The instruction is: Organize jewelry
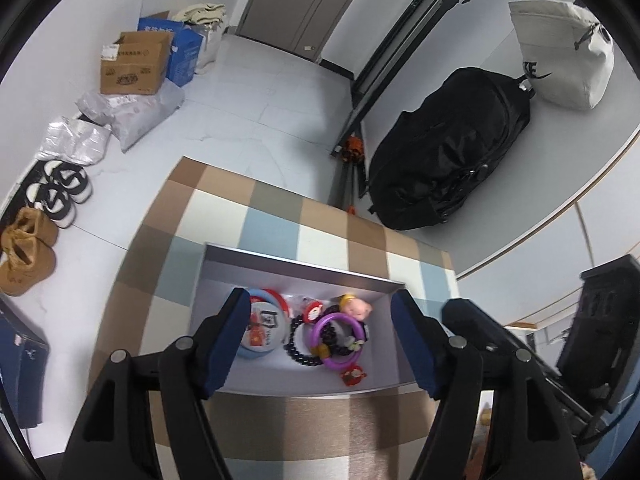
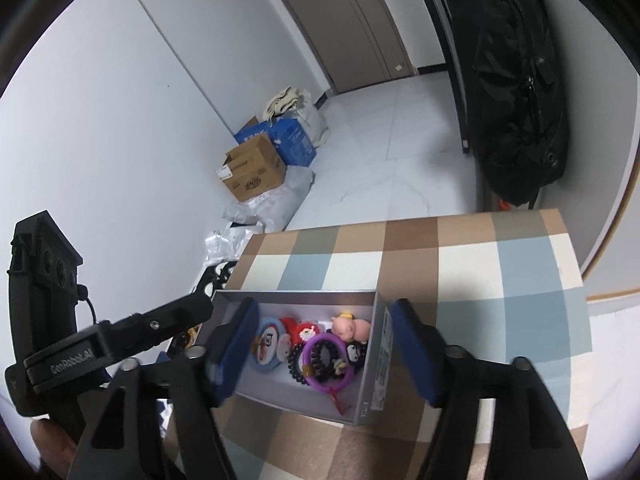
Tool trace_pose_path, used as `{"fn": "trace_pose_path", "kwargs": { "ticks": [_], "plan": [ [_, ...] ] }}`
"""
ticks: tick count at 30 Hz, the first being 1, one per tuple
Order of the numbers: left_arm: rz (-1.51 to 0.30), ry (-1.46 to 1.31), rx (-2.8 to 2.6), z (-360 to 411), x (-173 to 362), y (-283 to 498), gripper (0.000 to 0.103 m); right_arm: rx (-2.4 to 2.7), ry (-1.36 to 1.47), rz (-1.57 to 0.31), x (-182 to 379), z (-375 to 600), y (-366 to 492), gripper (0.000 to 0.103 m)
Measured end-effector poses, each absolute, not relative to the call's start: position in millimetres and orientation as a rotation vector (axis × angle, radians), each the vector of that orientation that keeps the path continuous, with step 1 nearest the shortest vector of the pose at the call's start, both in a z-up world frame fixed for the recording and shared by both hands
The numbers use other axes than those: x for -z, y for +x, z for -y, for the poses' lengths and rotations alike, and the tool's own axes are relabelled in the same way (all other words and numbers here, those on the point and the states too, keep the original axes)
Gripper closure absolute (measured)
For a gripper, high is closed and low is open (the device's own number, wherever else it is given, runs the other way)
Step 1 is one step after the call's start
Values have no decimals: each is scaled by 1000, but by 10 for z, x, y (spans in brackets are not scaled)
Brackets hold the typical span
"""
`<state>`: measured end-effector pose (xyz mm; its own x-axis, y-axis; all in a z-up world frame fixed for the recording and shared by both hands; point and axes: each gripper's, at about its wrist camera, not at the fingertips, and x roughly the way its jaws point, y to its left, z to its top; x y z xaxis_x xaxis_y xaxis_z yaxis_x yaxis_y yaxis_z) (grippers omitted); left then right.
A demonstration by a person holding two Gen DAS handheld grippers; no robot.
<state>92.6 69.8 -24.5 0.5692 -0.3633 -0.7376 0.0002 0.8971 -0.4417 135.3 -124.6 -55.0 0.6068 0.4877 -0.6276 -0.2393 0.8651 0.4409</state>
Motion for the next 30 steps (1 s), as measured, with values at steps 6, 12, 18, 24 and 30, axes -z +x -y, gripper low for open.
{"fn": "trace_pose_path", "kwargs": {
  "ticks": [6, 12, 18, 24, 30],
  "plan": [
    [-926, -368, 183, -700, 209, 865, 34, -433, 303, -793, 514, 1226, 1267, 8],
    [-878, -320, 157, -682, 141, 782, 24, -431, 291, -770, 477, 1239, 1192, 3],
    [-849, -262, 118, -668, 110, 692, 23, -432, 233, -722, 405, 1199, 1052, 0],
    [-833, -233, 85, -683, 106, 587, 23, -423, 204, -697, 378, 1202, 926, 0],
    [-818, -228, 64, -706, 95, 508, 23, -407, 188, -683, 356, 1229, 816, 0]
  ]
}}
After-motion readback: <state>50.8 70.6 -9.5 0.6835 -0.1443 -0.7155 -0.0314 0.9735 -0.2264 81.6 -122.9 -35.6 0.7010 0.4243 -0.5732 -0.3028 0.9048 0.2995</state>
